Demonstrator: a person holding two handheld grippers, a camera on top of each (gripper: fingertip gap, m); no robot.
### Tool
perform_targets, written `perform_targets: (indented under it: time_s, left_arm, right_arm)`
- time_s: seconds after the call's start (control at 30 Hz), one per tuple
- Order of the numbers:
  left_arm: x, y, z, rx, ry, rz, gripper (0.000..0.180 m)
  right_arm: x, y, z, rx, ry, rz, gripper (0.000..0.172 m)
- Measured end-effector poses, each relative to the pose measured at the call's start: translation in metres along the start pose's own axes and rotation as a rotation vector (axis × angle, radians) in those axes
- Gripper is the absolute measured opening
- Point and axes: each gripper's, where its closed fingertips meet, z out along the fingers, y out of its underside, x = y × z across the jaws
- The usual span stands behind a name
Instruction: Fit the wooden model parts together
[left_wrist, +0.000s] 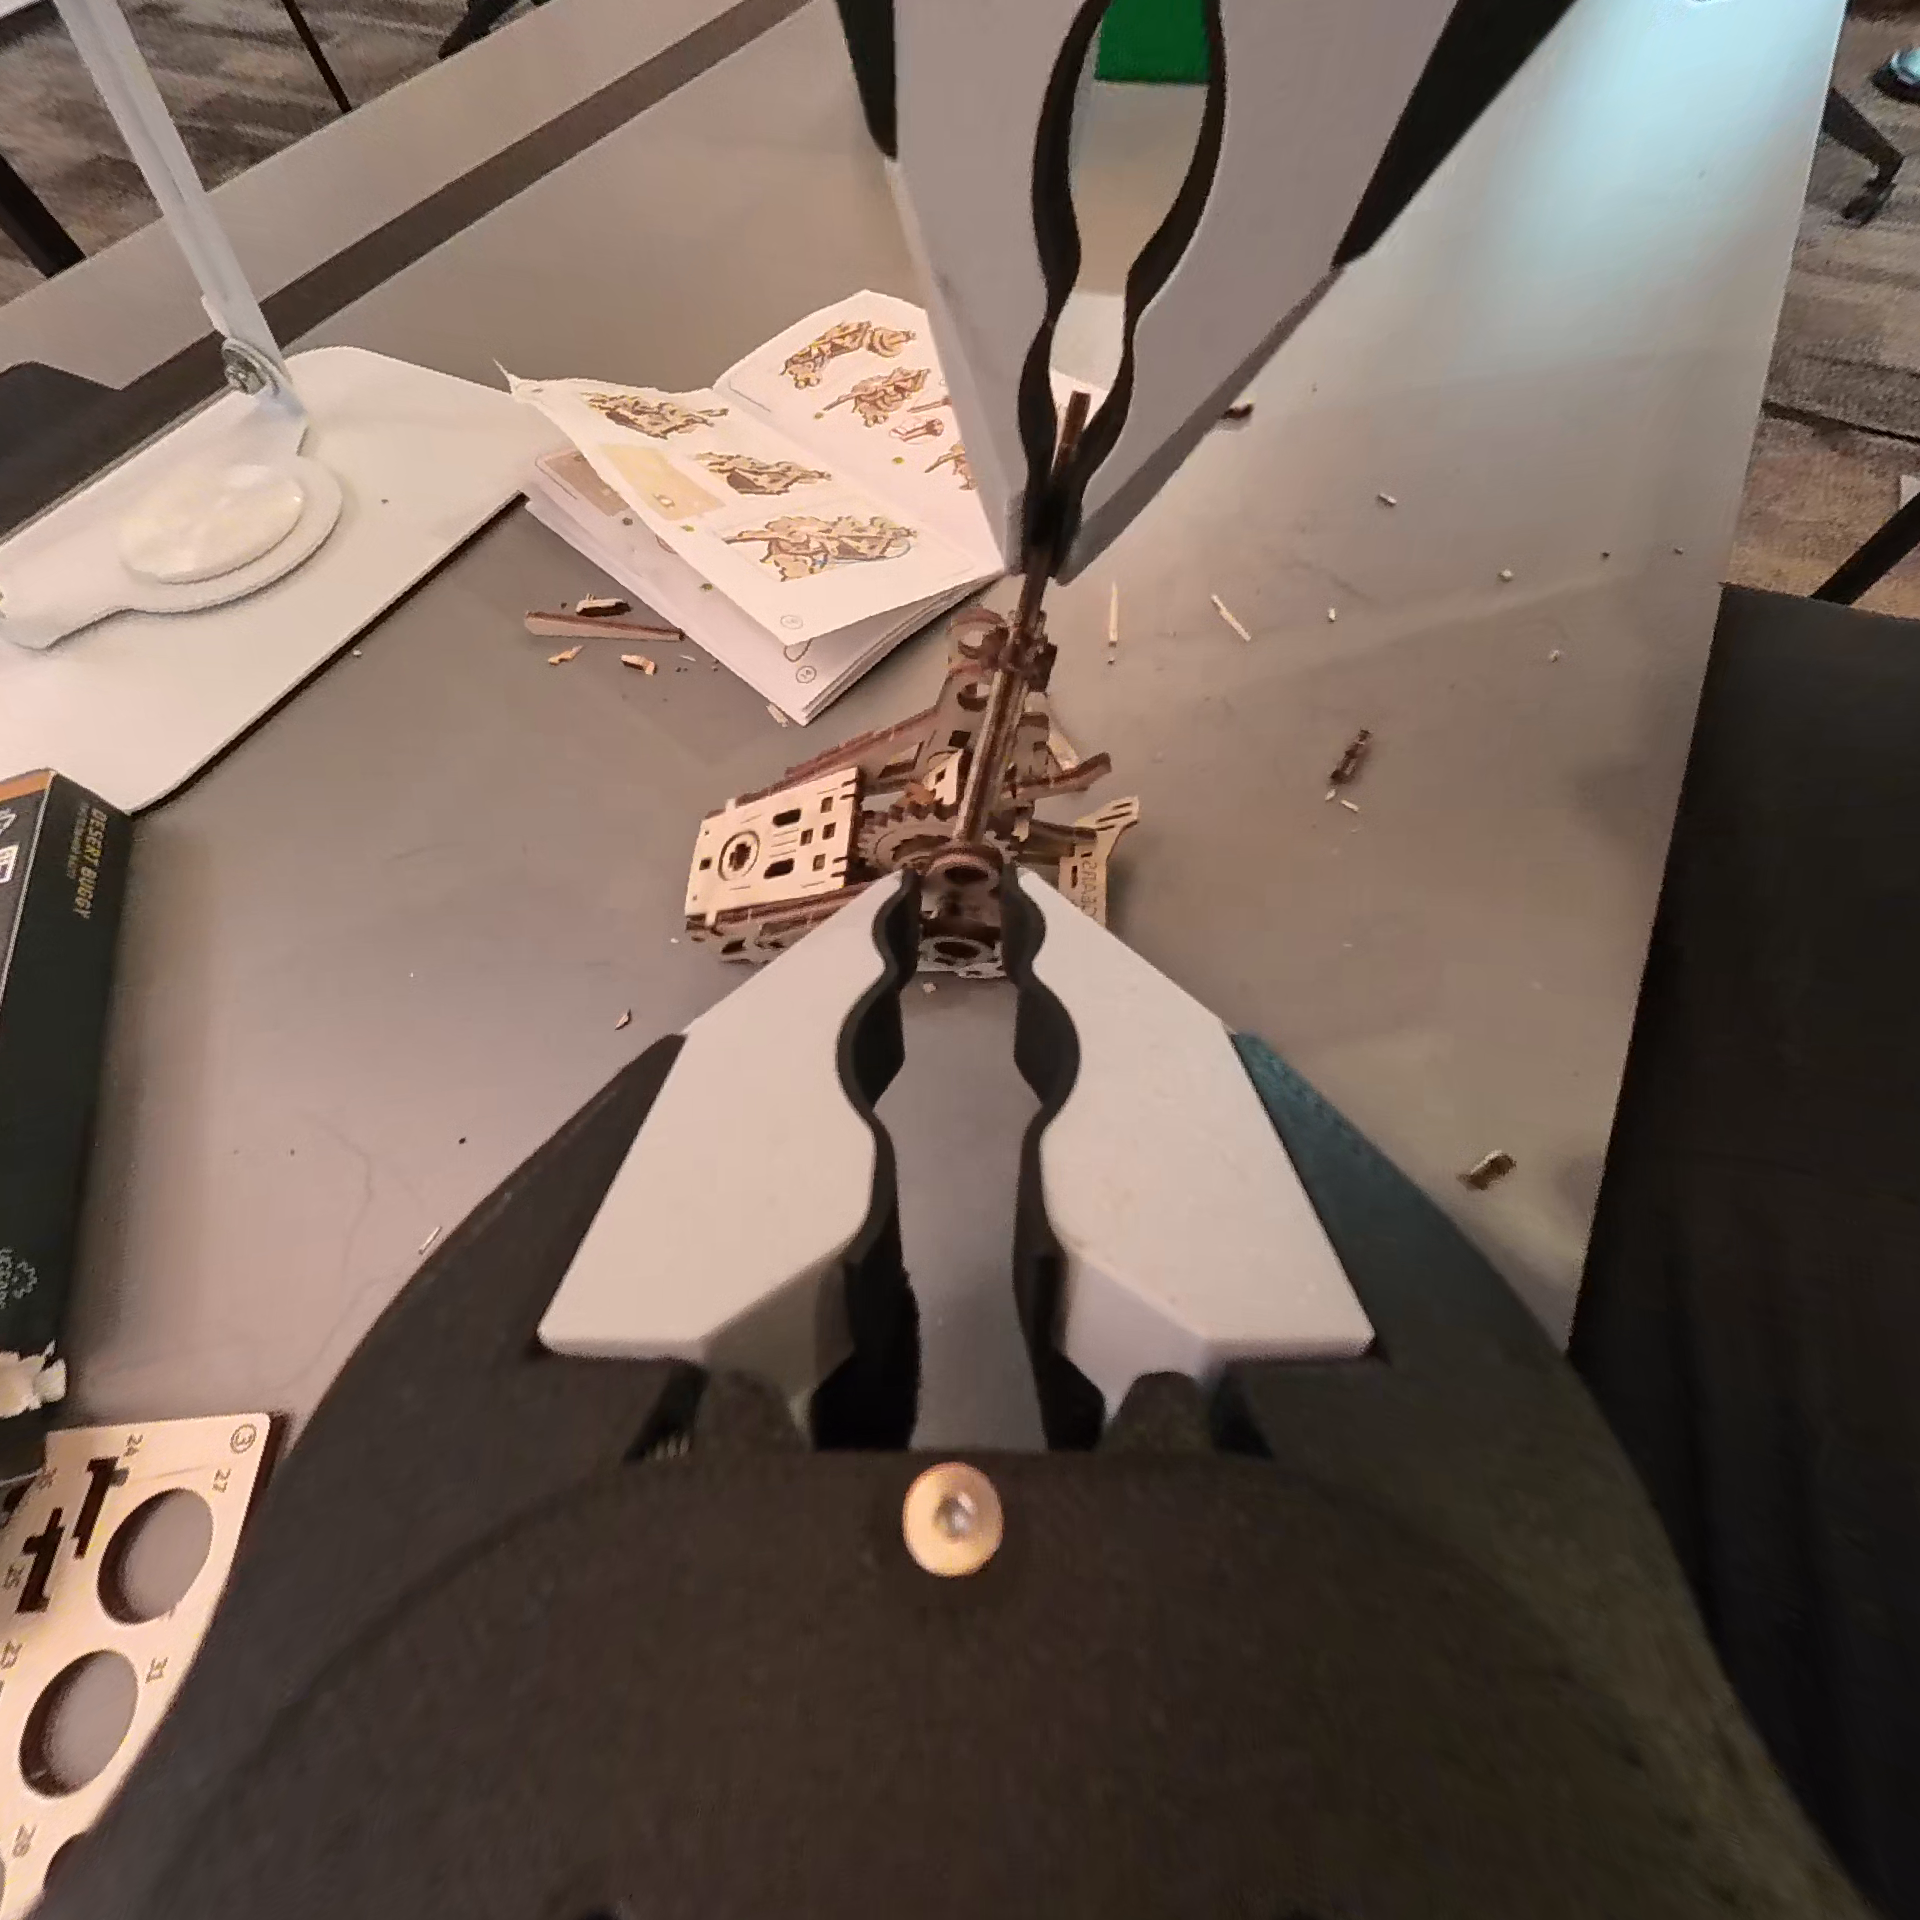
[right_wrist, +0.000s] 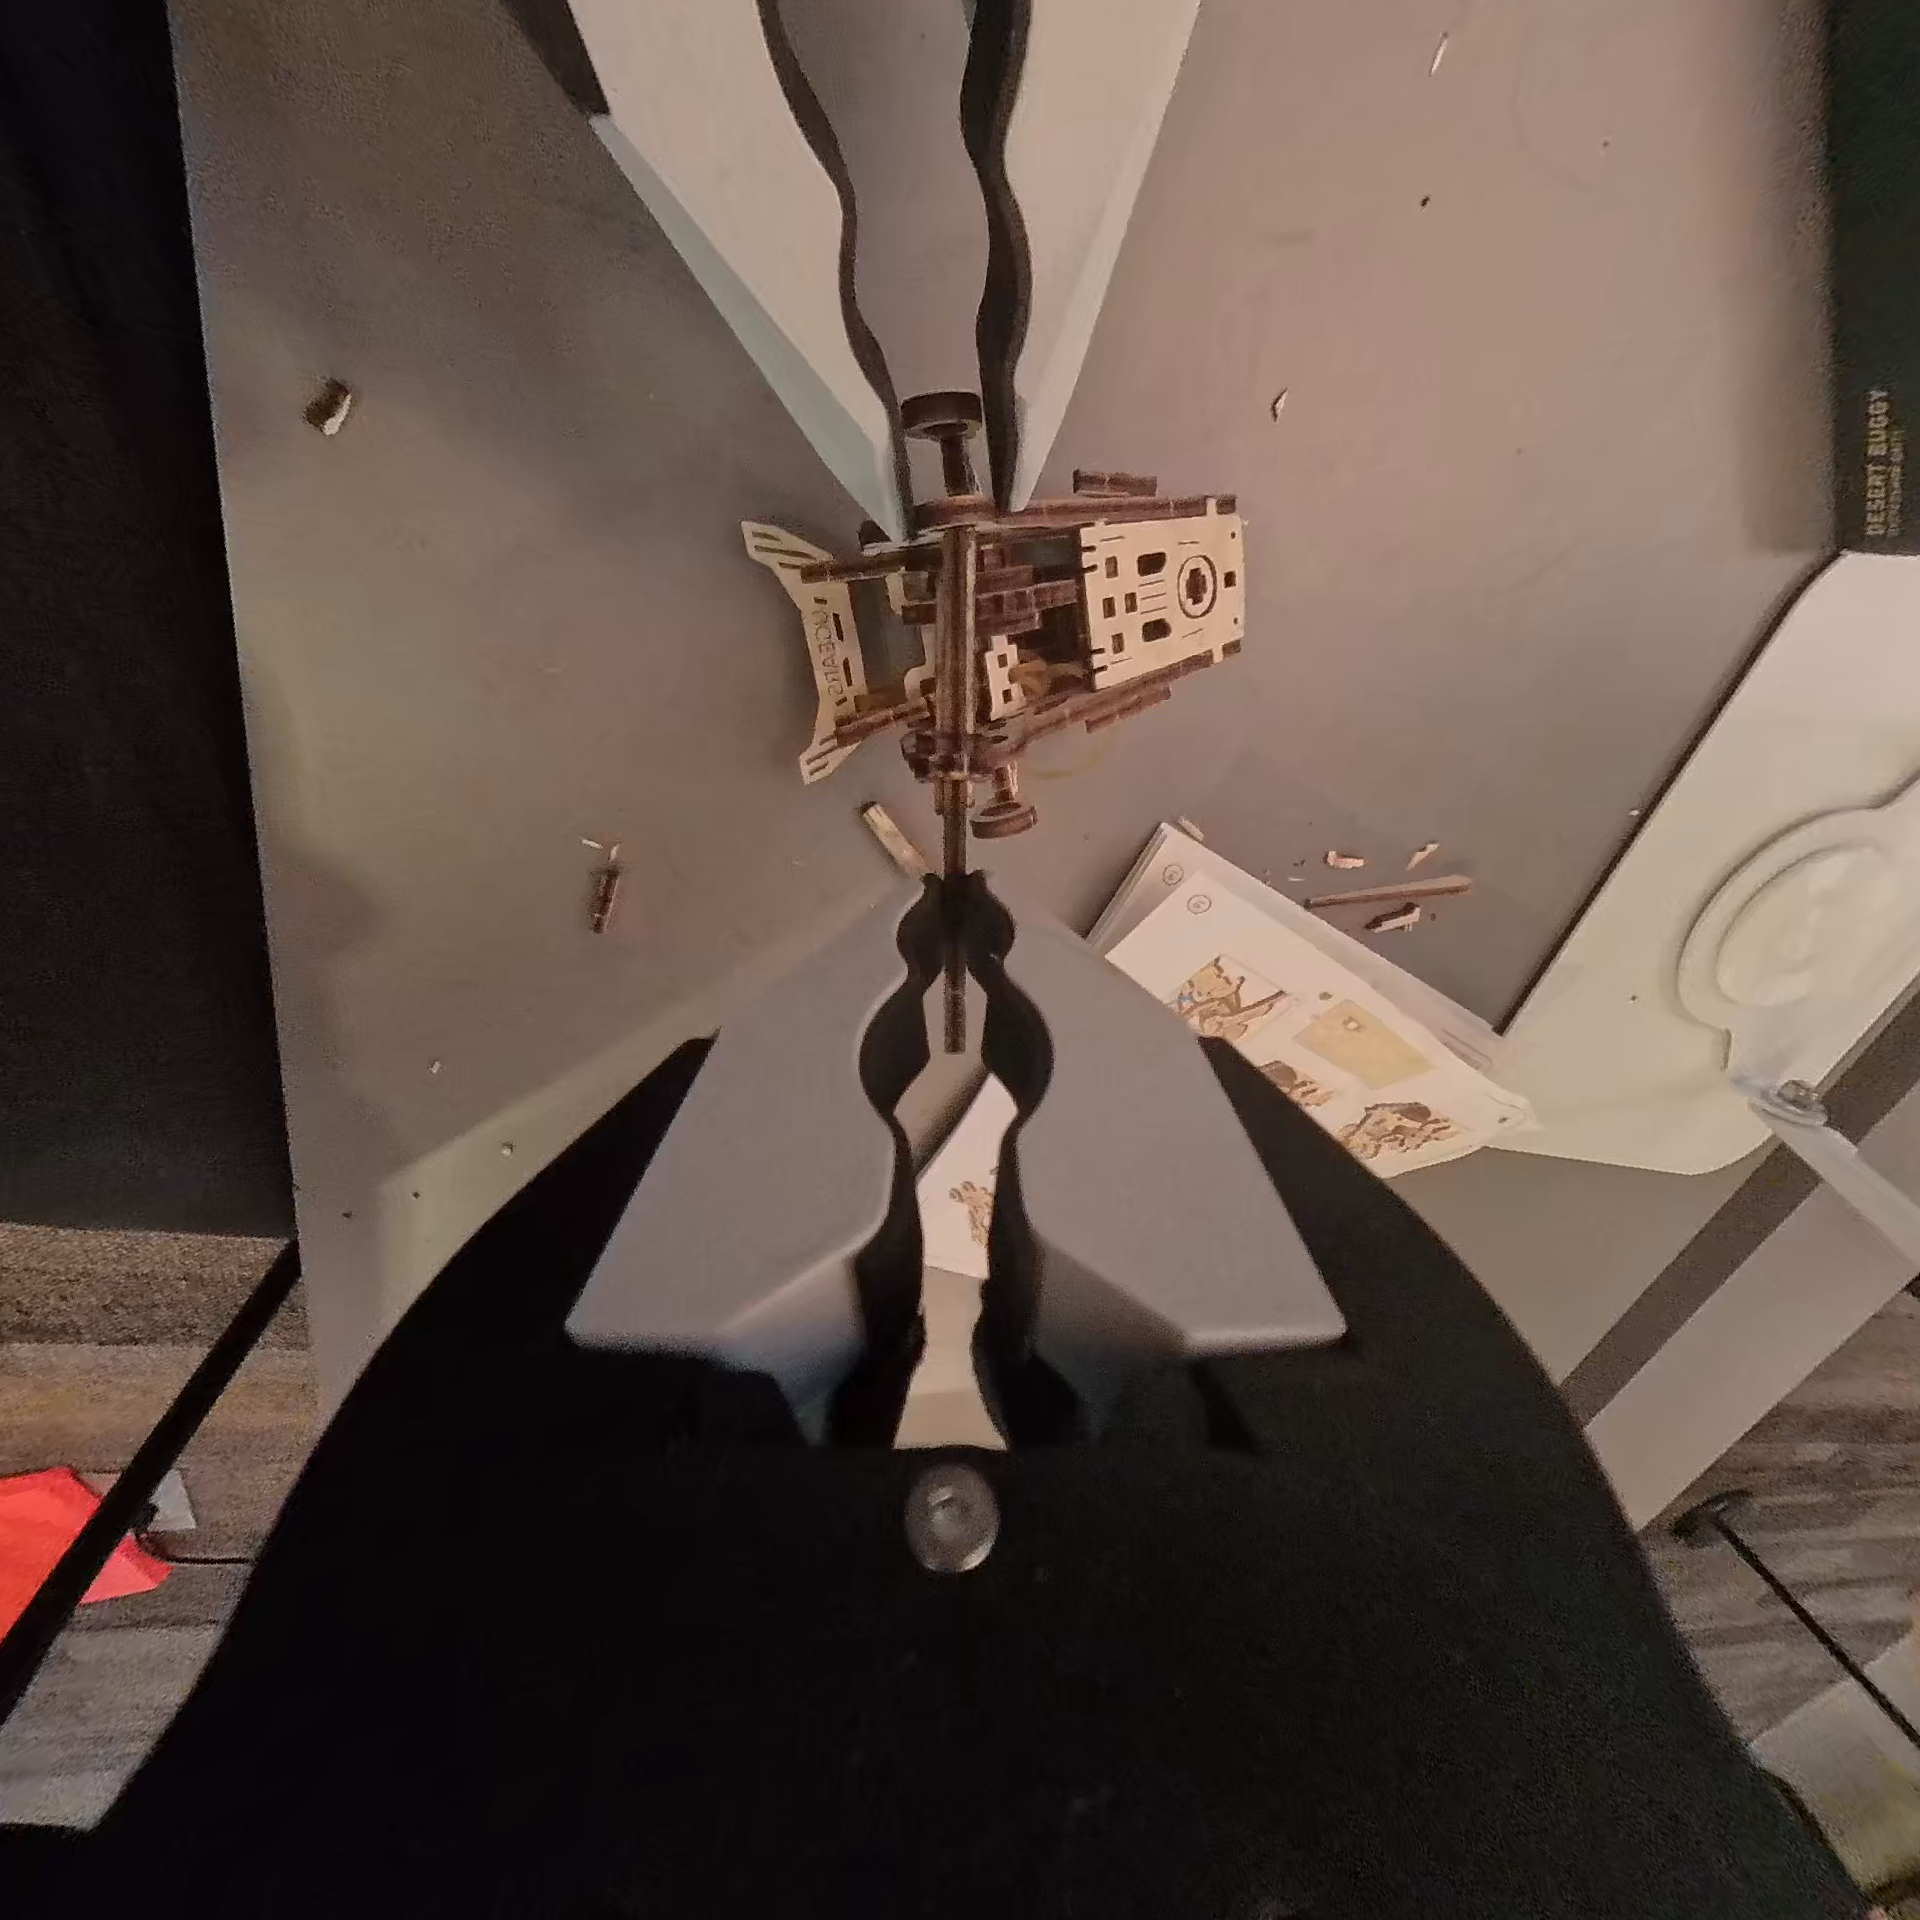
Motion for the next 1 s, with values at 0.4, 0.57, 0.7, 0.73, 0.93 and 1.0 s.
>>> perform_targets:
  time_s: [0.4,0.57,0.7,0.73,0.93,1.0]
  left_arm:
    - [0.002,-0.001,0.001,0.026,0.013,-0.008,0.013]
    - [0.001,0.0,0.001,0.03,0.013,-0.011,0.013]
    - [0.002,-0.002,0.002,0.038,0.011,-0.005,0.014]
    - [0.001,-0.003,0.002,0.037,0.005,-0.005,0.014]
    - [-0.002,-0.003,0.002,0.04,-0.012,-0.018,0.015]
    - [-0.004,-0.003,0.002,0.037,-0.02,-0.022,0.014]
  right_arm:
    - [0.006,0.002,0.0,-0.087,0.007,-0.181,0.0]
    - [0.009,-0.001,-0.002,-0.156,0.038,-0.241,0.0]
    - [0.019,0.004,0.003,-0.234,0.076,-0.233,0.0]
    - [0.02,0.004,0.004,-0.251,0.092,-0.233,0.001]
    - [0.027,0.001,0.011,-0.264,0.173,-0.259,0.001]
    - [0.031,-0.001,0.009,-0.22,0.195,-0.232,0.005]
